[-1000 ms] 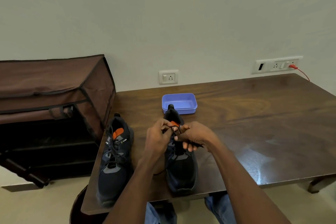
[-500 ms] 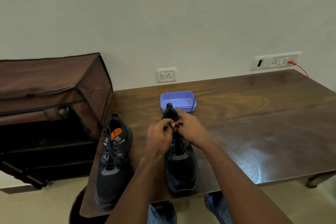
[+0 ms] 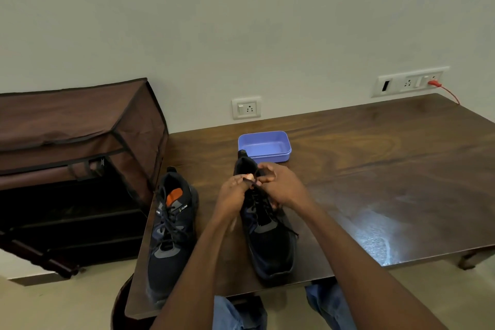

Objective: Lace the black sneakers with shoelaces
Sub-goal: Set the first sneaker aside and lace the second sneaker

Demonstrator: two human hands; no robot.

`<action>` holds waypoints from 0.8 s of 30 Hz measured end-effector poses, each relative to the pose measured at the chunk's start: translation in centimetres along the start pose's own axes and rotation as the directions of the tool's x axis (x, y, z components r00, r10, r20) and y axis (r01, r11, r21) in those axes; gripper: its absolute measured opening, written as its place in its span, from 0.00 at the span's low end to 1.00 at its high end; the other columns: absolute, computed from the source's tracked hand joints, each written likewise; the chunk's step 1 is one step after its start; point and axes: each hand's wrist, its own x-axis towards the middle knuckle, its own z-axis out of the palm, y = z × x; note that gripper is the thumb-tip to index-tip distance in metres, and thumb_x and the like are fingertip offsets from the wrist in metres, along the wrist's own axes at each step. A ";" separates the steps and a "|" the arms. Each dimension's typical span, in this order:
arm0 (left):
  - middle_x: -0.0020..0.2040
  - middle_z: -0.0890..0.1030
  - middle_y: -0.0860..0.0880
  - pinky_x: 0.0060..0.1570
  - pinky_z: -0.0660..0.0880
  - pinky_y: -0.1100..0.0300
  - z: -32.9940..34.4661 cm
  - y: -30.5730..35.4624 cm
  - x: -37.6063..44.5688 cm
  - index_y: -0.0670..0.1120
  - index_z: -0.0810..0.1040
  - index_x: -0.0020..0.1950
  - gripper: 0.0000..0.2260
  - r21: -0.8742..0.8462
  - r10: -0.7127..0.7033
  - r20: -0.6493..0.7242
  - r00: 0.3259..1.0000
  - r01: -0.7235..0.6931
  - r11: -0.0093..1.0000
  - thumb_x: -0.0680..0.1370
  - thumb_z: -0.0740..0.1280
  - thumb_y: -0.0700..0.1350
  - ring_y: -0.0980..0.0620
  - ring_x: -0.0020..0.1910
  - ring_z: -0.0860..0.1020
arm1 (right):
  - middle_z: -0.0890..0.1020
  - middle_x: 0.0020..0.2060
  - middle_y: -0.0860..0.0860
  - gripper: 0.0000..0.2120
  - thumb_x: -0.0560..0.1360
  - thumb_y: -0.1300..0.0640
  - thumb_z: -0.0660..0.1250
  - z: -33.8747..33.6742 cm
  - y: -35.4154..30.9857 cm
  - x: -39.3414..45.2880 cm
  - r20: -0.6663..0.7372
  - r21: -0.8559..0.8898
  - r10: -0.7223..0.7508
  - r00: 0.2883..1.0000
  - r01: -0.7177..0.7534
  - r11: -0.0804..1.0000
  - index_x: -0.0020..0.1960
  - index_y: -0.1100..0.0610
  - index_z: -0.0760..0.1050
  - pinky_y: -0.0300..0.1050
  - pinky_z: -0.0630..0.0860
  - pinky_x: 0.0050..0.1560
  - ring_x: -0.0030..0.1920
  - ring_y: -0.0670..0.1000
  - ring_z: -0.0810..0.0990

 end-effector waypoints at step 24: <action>0.66 0.66 0.35 0.61 0.67 0.71 -5.2 -0.1 -0.9 0.36 0.68 0.66 0.27 0.216 0.321 -0.893 0.316 -0.325 0.921 0.67 0.58 0.27 0.40 0.60 0.70 | 0.79 0.53 0.60 0.05 0.76 0.61 0.65 -4.1 3.4 0.5 -0.506 -0.488 -0.014 0.863 -0.273 0.829 0.51 0.59 0.76 0.50 0.72 0.54 0.55 0.60 0.76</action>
